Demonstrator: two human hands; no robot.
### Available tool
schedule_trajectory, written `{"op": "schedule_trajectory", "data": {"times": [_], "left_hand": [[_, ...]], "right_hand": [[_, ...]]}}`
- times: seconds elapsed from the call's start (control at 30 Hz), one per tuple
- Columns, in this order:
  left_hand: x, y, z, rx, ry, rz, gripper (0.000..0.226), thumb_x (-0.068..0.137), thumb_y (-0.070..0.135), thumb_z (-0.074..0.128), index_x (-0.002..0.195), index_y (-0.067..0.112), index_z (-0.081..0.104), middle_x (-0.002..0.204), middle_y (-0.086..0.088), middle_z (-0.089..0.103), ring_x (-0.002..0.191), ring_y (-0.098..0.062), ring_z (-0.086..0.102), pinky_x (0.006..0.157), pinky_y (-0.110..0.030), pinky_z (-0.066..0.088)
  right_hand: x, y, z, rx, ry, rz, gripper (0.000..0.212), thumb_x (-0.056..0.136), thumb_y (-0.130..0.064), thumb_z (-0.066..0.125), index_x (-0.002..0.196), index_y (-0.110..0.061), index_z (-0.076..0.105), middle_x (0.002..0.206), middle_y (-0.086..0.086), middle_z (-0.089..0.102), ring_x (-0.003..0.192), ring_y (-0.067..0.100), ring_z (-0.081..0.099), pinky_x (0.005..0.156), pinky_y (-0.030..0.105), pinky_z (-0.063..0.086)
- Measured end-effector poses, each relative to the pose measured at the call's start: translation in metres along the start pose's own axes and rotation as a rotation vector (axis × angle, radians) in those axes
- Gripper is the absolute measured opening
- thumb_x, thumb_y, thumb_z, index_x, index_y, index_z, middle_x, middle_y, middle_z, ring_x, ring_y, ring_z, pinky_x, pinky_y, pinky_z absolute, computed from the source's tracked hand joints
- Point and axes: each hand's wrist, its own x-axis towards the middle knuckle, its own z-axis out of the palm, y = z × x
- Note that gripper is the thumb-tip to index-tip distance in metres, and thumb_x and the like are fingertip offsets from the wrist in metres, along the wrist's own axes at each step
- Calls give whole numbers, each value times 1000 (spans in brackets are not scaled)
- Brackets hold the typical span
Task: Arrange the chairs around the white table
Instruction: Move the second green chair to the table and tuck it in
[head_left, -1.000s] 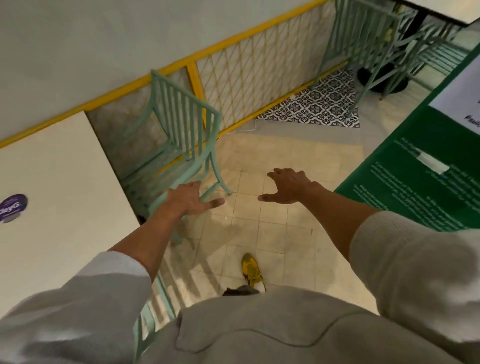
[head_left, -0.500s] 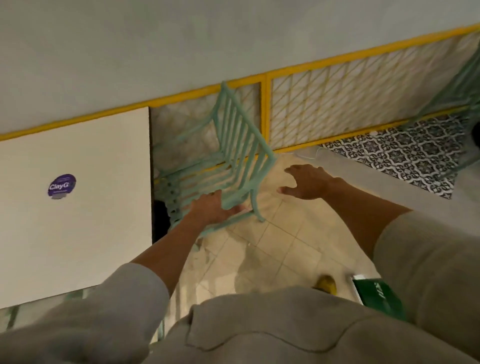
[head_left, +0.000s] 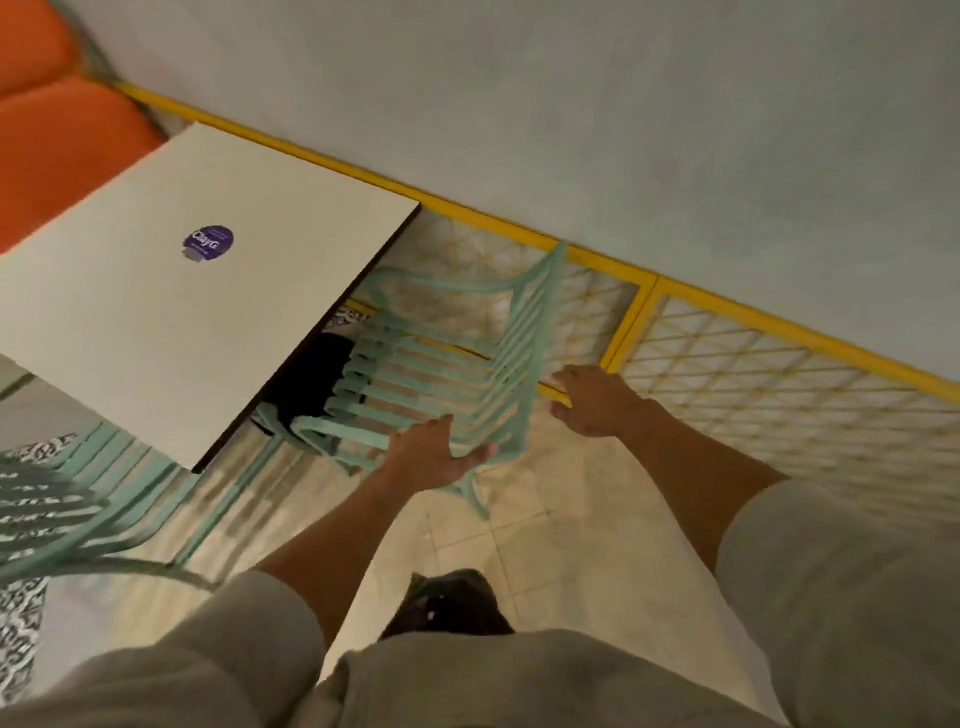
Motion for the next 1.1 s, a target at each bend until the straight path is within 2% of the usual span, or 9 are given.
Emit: {"op": "schedule_trajectory", "data": {"times": [0.07, 0.27, 0.47, 0.67, 0.83, 0.97, 1.1], "left_hand": [[6, 17, 6, -31, 27, -37, 114, 79, 102, 43, 158, 20, 46, 156, -8, 59, 139, -32, 60, 114, -50, 50], [73, 64, 21, -104, -44, -113, 94, 87, 91, 51, 148, 21, 53, 142, -4, 67, 125, -29, 67, 105, -48, 56], [135, 111, 31, -250, -32, -188, 88, 92, 85, 51, 146, 15, 53, 138, -9, 67, 123, -30, 67, 105, -47, 56], [148, 119, 61, -294, -4, -297, 68, 109, 58, 48, 162, 16, 40, 153, -13, 58, 136, -36, 59, 111, -48, 51], [142, 132, 84, -386, 42, -426, 54, 111, 31, 49, 162, 21, 36, 147, -9, 64, 127, -33, 67, 102, -46, 56], [155, 147, 91, -396, 124, -628, 45, 110, 36, 50, 154, 29, 47, 140, -4, 69, 117, -29, 72, 100, -45, 57], [178, 159, 95, -402, 161, -825, 43, 105, 53, 58, 145, 38, 59, 128, 3, 75, 111, -24, 75, 102, -44, 55]], "right_hand": [[19, 16, -11, -41, -30, -51, 63, 110, -44, 53, 166, -18, 38, 172, 10, 36, 157, 34, 36, 122, 53, 38], [88, 53, -27, -95, -70, -125, 62, 108, -40, 54, 165, -17, 40, 171, 9, 38, 157, 32, 35, 124, 53, 37], [132, 89, -48, -246, -126, -254, 67, 106, -40, 57, 166, -16, 37, 172, 10, 34, 158, 33, 33, 121, 54, 39], [212, 92, -77, -413, -169, -372, 68, 105, -38, 61, 162, -9, 38, 168, 14, 37, 156, 35, 32, 123, 52, 36], [273, 79, -75, -628, -244, -533, 65, 102, -44, 65, 157, -13, 46, 160, 11, 48, 150, 34, 41, 123, 49, 34], [312, 79, -63, -753, -327, -678, 58, 99, -52, 64, 148, -22, 56, 151, 6, 60, 139, 30, 56, 115, 45, 45], [338, 83, -55, -751, -409, -794, 48, 95, -43, 64, 140, -26, 65, 136, 4, 71, 122, 29, 68, 99, 42, 59]]}}
